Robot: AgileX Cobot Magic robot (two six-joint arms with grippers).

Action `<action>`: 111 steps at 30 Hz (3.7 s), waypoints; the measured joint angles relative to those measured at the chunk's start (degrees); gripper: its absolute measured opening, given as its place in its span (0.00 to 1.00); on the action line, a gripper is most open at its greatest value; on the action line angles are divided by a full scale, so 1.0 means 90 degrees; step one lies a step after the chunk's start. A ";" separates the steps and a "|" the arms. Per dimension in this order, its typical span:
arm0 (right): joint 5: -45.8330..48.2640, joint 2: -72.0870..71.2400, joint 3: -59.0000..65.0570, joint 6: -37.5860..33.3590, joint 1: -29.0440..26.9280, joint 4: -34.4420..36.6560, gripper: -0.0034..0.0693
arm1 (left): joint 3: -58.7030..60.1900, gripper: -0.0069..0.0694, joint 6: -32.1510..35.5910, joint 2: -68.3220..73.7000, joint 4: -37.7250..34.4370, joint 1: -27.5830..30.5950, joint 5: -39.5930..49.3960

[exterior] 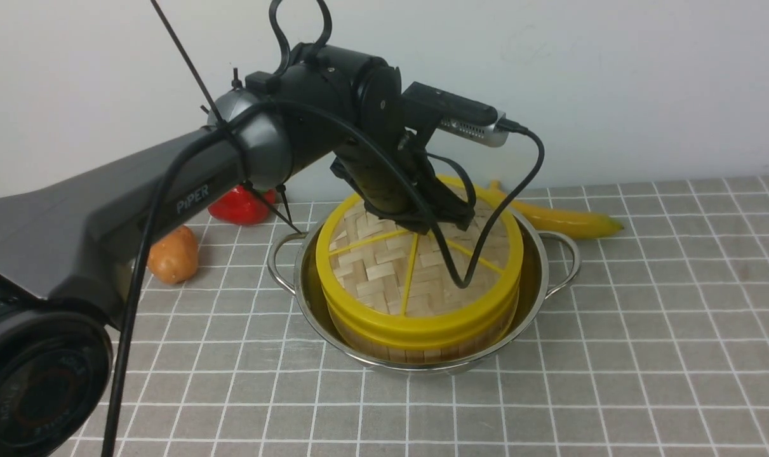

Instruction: Place the steamer in the pot on the grey tablecloth, and put the lid on the steamer.

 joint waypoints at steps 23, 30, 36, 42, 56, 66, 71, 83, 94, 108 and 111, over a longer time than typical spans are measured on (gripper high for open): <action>0.0000 0.0000 0.0000 0.0000 0.0000 0.0006 0.47 | 0.0000 0.25 -0.0041 0.0000 -0.0126 0.0000 0.0026; 0.0000 0.0000 0.0000 0.0000 0.0000 0.0125 0.47 | 0.0000 0.25 -0.0041 0.0000 -0.0126 0.0000 0.0026; 0.0000 0.0000 0.0000 0.0000 0.0000 0.0136 0.47 | -0.0028 0.25 -0.0041 0.0159 -0.0065 0.0000 0.0038; 0.0000 0.0000 0.0000 0.0000 0.0000 0.0143 0.47 | -0.0067 0.25 -0.0041 0.0205 -0.0065 0.0000 0.0061; 0.0000 0.0000 0.0000 0.0000 0.0000 0.0143 0.47 | -0.0087 0.25 -0.0041 0.0222 -0.0023 0.0000 0.0069; 0.0000 0.0000 0.0000 0.0000 0.0000 0.0143 0.47 | -0.0087 0.25 -0.0041 0.0222 -0.0018 0.0000 0.0063; 0.0000 0.0000 0.0000 0.0000 0.0000 0.0143 0.47 | -0.0087 0.28 -0.0041 0.0222 -0.0018 0.0000 0.0068; 0.0000 0.0000 0.0000 0.0000 0.0000 0.0181 0.47 | -0.0680 0.83 -0.0041 0.0376 0.0021 0.0000 0.0646; 0.0000 0.0000 0.0058 -0.0032 0.0000 0.0181 0.47 | -0.2339 0.61 -0.0041 0.0153 0.1065 0.0000 0.1860; -0.0016 -0.0191 0.1640 -0.0330 0.0000 0.0181 0.47 | -0.1748 0.06 0.0034 -0.2179 0.1484 0.0000 0.1906; -0.0675 -0.0524 0.2698 -0.0332 0.0000 0.0126 0.45 | -0.0989 0.06 0.0160 -0.3174 0.1521 0.0000 0.1906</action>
